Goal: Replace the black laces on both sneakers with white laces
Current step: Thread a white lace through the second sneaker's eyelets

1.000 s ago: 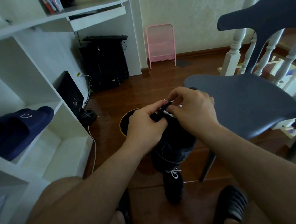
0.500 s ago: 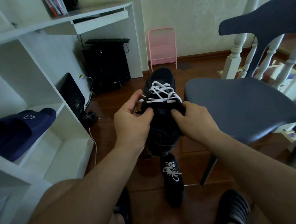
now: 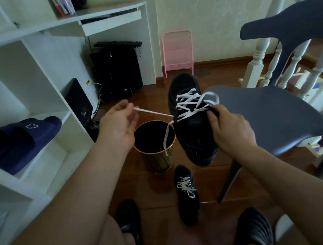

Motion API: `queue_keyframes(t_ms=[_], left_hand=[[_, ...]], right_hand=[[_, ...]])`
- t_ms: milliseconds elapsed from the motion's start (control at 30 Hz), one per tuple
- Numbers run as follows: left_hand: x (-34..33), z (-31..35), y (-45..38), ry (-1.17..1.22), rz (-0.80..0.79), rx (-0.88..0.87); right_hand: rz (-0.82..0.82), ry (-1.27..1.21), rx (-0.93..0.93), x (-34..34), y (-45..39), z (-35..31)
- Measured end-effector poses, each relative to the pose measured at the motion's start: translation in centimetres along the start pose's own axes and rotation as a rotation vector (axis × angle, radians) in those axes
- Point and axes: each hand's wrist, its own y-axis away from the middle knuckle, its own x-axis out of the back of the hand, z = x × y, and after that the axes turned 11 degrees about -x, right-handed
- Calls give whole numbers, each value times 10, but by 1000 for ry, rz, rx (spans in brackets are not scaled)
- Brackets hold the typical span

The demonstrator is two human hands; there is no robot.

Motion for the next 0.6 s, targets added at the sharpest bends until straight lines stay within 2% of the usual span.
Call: queue_keyframes(t_ms=[67, 200, 267, 467, 600], left_hand=[[2, 1, -2, -5, -48, 19], [-5, -26, 20, -542, -393, -34], [-7, -39, 29, -629, -497, -69], [-2, -41, 25, -622, -525, -145], [2, -31, 16, -657, -453, -204]], right_hand=[[8, 14, -1, 1, 2, 1], [8, 69, 40, -1, 8, -7], [8, 87, 47, -1, 9, -10], [36, 85, 28, -1, 7, -11], [31, 120, 47, -1, 7, -10]])
